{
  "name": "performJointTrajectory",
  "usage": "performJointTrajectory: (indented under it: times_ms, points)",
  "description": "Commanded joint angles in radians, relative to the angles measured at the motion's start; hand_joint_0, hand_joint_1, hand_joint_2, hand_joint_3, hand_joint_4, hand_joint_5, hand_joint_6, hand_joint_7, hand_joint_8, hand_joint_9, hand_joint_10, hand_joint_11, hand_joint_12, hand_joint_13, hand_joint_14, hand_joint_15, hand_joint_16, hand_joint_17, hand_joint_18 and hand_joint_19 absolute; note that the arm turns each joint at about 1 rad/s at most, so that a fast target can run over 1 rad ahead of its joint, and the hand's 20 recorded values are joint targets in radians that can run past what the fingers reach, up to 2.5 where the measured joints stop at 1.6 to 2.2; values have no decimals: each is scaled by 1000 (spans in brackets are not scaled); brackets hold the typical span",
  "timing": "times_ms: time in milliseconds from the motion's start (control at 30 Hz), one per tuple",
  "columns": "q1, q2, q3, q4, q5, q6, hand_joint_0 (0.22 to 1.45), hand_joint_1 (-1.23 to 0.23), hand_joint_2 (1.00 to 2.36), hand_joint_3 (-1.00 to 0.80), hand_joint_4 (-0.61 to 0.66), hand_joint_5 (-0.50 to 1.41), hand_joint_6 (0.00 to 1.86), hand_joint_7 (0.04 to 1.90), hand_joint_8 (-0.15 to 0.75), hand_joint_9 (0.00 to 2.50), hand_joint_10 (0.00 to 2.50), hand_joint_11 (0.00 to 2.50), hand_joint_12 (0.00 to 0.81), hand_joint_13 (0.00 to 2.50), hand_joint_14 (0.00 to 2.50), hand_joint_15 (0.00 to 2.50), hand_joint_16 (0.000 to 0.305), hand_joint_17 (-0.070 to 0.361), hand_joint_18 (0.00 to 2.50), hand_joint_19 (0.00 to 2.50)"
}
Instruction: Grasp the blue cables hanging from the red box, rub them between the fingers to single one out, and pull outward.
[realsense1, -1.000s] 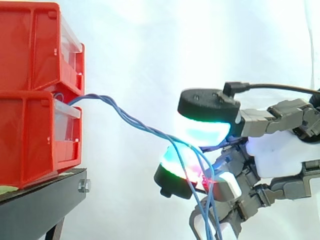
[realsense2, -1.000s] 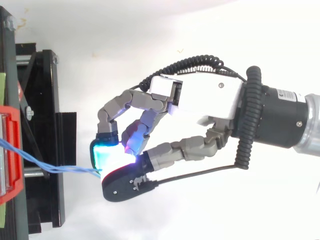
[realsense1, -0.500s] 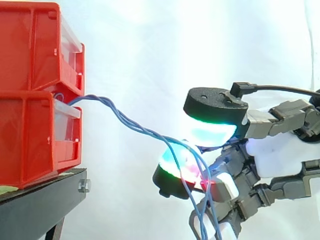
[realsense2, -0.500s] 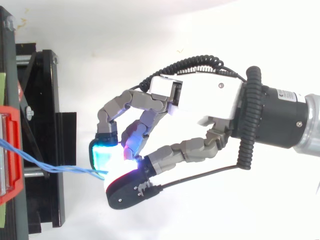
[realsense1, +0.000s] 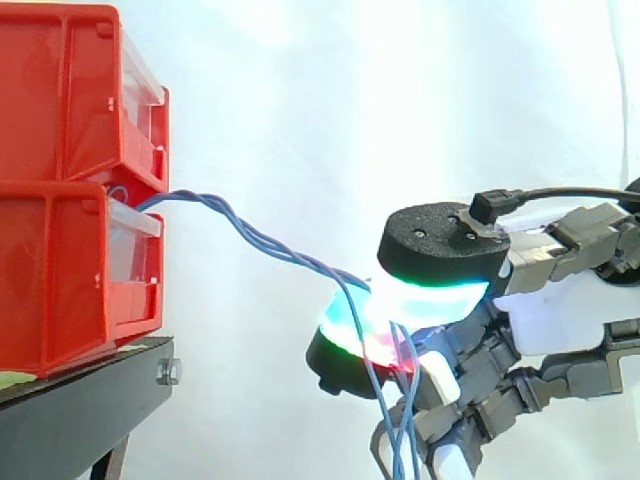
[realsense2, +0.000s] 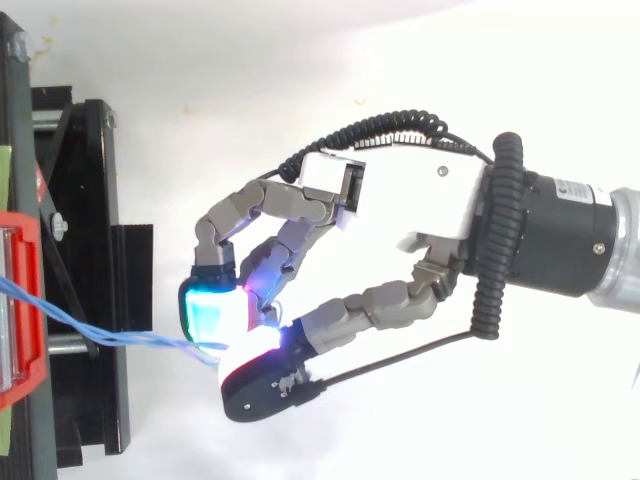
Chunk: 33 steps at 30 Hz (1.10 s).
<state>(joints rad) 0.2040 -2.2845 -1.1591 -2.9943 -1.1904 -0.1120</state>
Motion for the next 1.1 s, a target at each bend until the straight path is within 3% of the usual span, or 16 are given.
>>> performJointTrajectory:
  times_ms: [0,200,400,633,733,1067]
  points:
    - [0,0,-1,0,0,0,599,-764,1011,-239,41,-166,895,1005,226,1090,20,728,292,804,24,592,46,103,786,626]
    - [0,0,-1,0,0,8,592,-611,1010,-223,79,-138,815,930,237,1109,19,611,307,808,20,559,50,112,789,619]
    - [0,0,1,-2,0,8,624,-574,1011,-184,123,-105,673,1062,229,1097,17,601,300,802,20,540,48,109,771,621]
    - [0,0,1,-3,0,8,607,-700,1016,-176,138,-118,682,1053,218,1071,22,691,293,773,24,559,46,103,737,624]
    - [0,0,1,-3,0,8,600,-760,1014,-248,111,-159,804,944,216,1062,23,745,283,764,24,575,43,98,718,641]
    - [0,0,1,-11,0,8,661,-836,1000,-500,61,-134,909,1008,190,1194,22,889,261,817,22,561,39,88,769,609]
